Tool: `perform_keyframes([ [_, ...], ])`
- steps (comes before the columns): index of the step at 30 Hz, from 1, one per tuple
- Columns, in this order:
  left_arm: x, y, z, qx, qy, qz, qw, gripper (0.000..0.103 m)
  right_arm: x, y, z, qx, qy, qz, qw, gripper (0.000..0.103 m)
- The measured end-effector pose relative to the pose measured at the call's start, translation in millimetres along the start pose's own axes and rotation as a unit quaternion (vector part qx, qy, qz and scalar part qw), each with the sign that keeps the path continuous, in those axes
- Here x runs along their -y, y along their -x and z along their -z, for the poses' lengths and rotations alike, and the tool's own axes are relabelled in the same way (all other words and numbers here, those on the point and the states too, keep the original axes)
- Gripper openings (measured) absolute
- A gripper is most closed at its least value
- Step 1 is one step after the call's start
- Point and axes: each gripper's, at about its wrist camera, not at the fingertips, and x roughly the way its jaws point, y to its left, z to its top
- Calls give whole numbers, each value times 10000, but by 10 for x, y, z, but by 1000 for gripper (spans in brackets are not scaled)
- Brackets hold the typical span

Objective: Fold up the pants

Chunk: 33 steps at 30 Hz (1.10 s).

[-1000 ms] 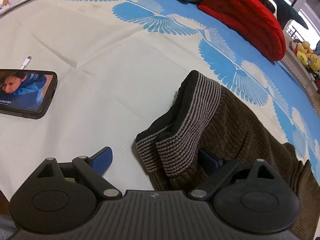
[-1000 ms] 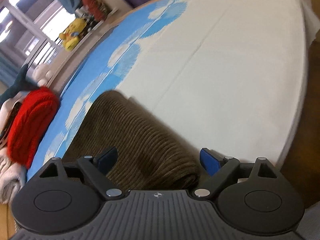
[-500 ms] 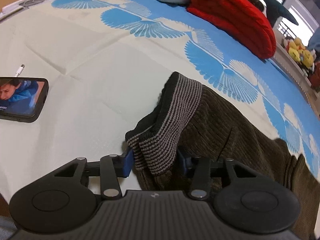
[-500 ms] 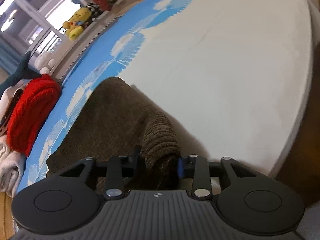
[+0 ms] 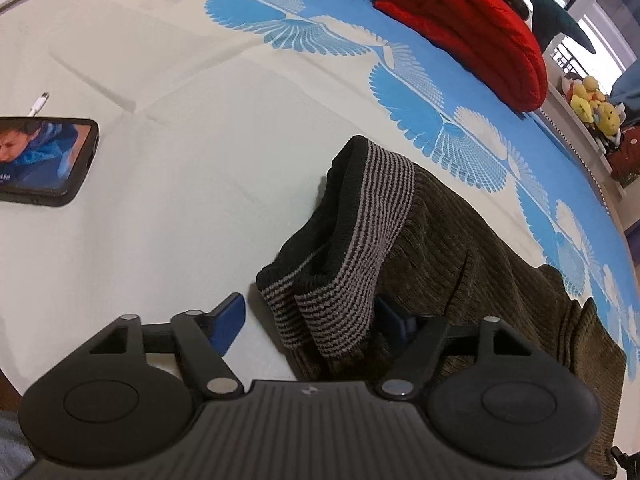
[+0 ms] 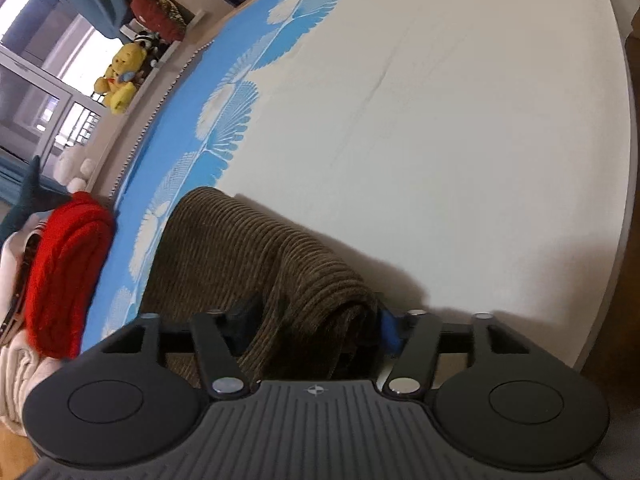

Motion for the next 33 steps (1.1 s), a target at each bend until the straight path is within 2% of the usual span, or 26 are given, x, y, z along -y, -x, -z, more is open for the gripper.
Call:
perform_keyframes([
  [5,-13,-48,-57,24,55,-22,10000,83,-20,38,105,56,196,78,9998,63],
  [6,1,-54,-52,41,33,-29,10000,78,-28,61,126,70,205,99,9997,63],
  [7,25,-51,-36,61,-27,16,10000,64,-41,68,153,93,230,130,9996,63],
  [9,93,-25,-10,142,-189,11,9997,63,-87,51,193,162,349,231,9990,65],
  [11,124,-24,-2,164,-270,-38,9995,61,-151,-4,201,187,480,242,9984,72],
  [12,119,-23,-14,133,-253,-21,9996,59,-191,-39,193,174,599,265,9977,70],
  [13,112,-13,-33,103,-239,10,9997,57,-225,-54,181,178,716,334,9967,40],
  [14,114,7,-47,95,-253,44,9996,56,-221,-67,166,184,740,337,9965,31],
  [16,161,53,-28,148,-388,64,9991,53,-152,-30,93,82,307,-3,9995,27],
  [19,254,41,40,43,-546,206,9983,54,-205,86,-21,212,369,-330,9985,26],
  [22,298,-20,75,-155,-503,497,9974,54,-214,84,-165,418,377,-101,9984,26],
  [24,290,-61,71,-202,-454,512,9975,55,-150,14,-251,430,247,159,9986,26],
  [28,164,-99,15,-410,-130,699,9966,59,-157,-79,-224,368,446,437,9974,26],
  [33,-7,-95,-92,-705,373,1055,9912,59,-218,-100,-190,419,516,621,9959,26],
])
